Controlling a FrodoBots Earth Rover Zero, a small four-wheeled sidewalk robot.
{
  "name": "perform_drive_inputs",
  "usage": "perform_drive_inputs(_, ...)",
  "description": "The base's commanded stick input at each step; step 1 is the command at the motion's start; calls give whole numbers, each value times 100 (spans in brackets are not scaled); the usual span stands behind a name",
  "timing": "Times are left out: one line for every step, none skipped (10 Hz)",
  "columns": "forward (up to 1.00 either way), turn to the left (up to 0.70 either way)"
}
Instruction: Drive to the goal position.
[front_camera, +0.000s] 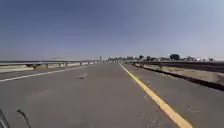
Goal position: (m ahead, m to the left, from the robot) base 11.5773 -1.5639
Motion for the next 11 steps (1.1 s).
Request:
perform_drive_inputs(100, 0)
perform_drive_inputs(100, 0)
perform_drive_inputs(100, 0)
perform_drive_inputs(100, 0)
perform_drive_inputs(100, 0)
perform_drive_inputs(100, 0)
perform_drive_inputs(100, 0)
perform_drive_inputs(100, 0)
perform_drive_inputs(100, 0)
perform_drive_inputs(100, 0)
perform_drive_inputs(100, 0)
